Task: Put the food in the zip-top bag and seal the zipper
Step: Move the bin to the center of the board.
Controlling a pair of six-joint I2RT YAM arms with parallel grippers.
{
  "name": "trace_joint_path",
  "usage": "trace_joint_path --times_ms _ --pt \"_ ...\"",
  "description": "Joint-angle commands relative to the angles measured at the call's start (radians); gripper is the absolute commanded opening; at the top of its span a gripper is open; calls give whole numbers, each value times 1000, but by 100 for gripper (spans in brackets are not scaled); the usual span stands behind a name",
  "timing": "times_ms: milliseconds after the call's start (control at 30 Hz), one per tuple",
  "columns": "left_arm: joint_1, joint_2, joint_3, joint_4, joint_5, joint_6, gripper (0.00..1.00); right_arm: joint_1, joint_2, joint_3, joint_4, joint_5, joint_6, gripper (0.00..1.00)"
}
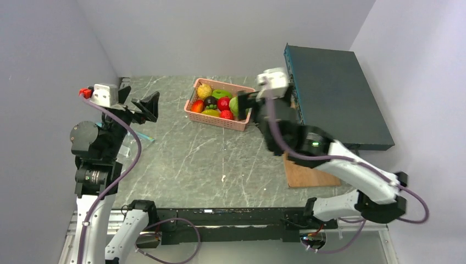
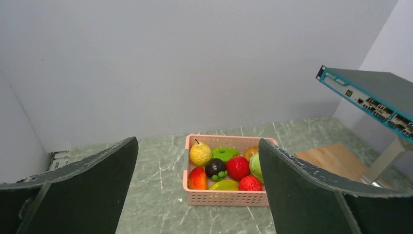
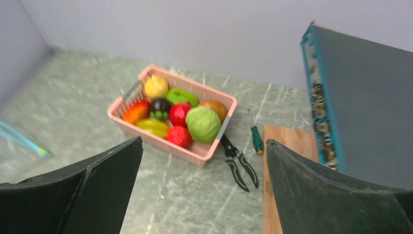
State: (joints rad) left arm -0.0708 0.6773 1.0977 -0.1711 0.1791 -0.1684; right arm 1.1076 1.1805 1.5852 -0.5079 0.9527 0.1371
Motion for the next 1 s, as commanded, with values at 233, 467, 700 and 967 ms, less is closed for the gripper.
trace_joint_path --times_ms 233,467,700,967 --pt "-2 -21 -80 36 -104 78 100 71 256 8 -39 -133 -69 100" --pt "-1 -123 -247 83 -280 95 100 77 417 -139 20 -167 -119 100" --pt "-8 -190 -302 62 -467 77 100 77 573 -245 202 -72 -354 97" --pt "-8 -172 -296 44 -544 73 100 28 805 -213 367 21 -566 90"
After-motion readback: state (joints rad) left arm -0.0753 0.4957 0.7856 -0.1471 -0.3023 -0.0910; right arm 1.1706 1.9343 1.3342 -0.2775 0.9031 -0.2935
